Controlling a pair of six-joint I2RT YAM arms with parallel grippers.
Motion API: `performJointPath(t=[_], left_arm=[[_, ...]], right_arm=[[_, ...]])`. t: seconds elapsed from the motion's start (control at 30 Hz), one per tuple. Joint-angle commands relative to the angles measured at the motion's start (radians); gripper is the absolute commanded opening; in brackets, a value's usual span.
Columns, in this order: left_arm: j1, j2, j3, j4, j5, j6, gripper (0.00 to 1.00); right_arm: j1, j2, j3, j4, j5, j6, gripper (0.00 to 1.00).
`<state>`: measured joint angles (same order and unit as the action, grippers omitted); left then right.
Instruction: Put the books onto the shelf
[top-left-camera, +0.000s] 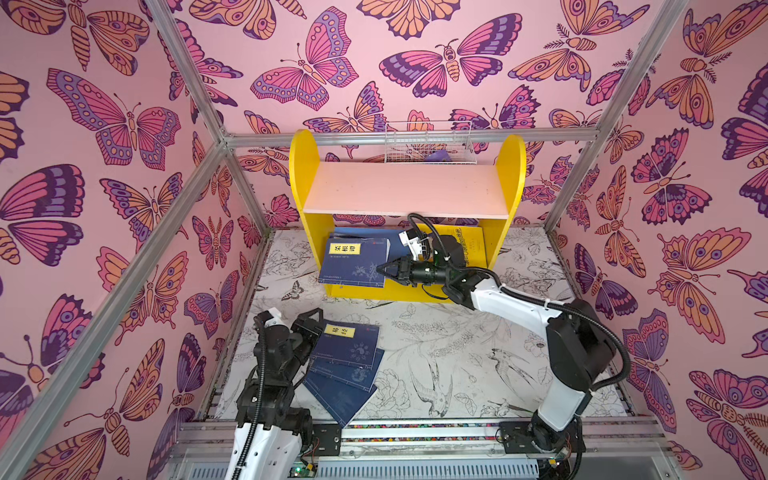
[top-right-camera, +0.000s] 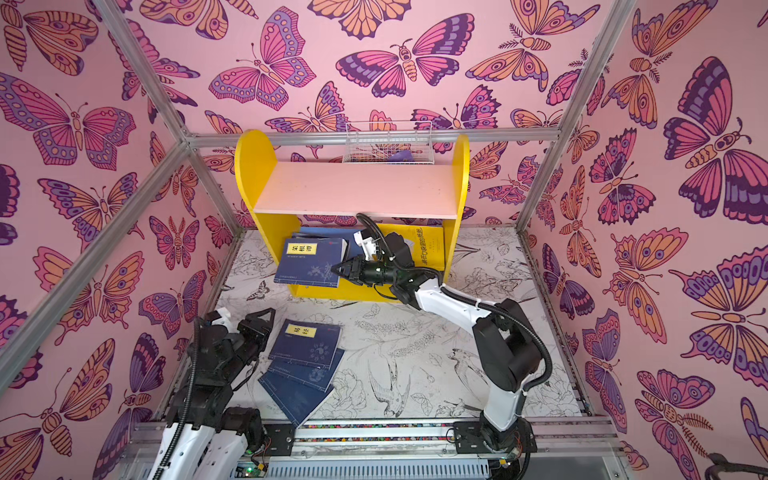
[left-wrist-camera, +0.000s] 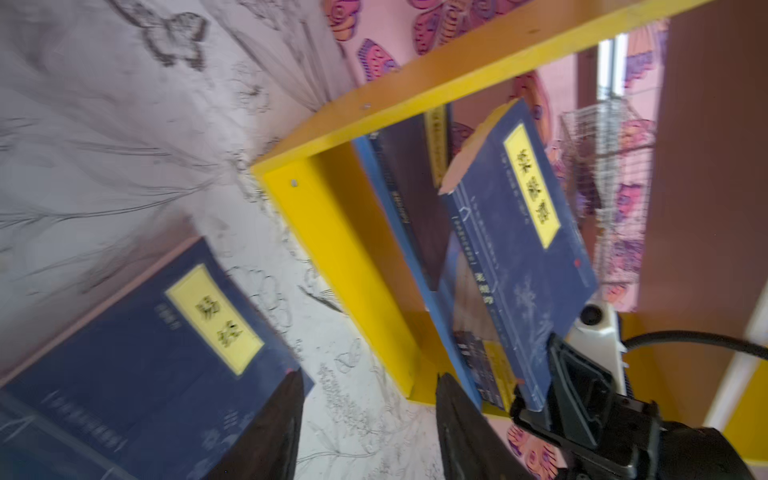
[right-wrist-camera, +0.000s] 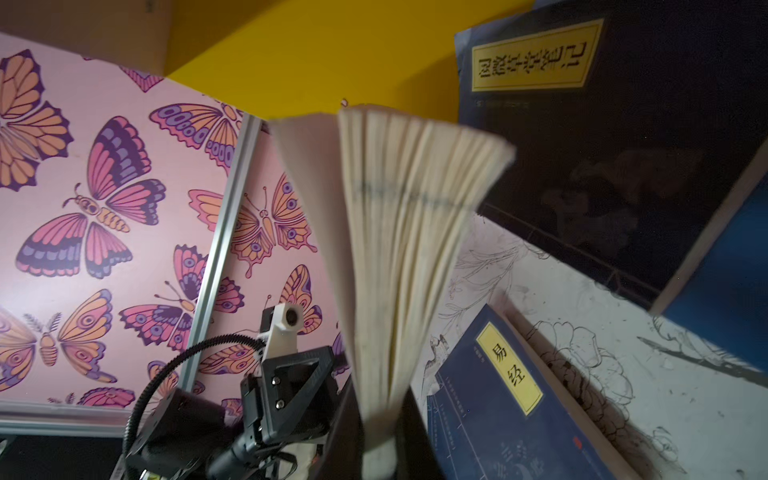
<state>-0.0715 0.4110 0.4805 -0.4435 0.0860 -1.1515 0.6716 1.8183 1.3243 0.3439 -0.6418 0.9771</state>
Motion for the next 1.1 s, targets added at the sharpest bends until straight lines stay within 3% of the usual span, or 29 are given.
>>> performJointPath(t=[0.0, 0.33, 0.5, 0.93, 1.0, 1.07], left_arm=[[-0.002, -0.013, 0.007, -0.224, -0.093, -0.02, 0.53], [-0.001, 0.006, 0.006, -0.218, -0.072, -0.01, 0.53], [-0.001, 0.014, 0.003, -0.215, -0.069, -0.007, 0.53], [-0.001, 0.014, 0.0, -0.213, -0.063, -0.008, 0.53], [-0.001, 0.014, -0.002, -0.213, -0.062, -0.009, 0.53], [-0.001, 0.014, -0.003, -0.213, -0.059, -0.014, 0.53]], right_arm=[[0.003, 0.024, 0.089, -0.005, 0.071, -0.067, 0.0], [-0.009, 0.133, 0.282, -0.221, 0.149, -0.149, 0.0], [-0.009, 0.191, 0.358, -0.288, 0.133, -0.154, 0.0], [-0.013, 0.244, 0.418, -0.371, 0.188, -0.17, 0.0], [-0.01, 0.246, 0.419, -0.375, 0.201, -0.173, 0.1], [-0.004, 0.24, 0.411, -0.367, 0.225, -0.185, 0.31]])
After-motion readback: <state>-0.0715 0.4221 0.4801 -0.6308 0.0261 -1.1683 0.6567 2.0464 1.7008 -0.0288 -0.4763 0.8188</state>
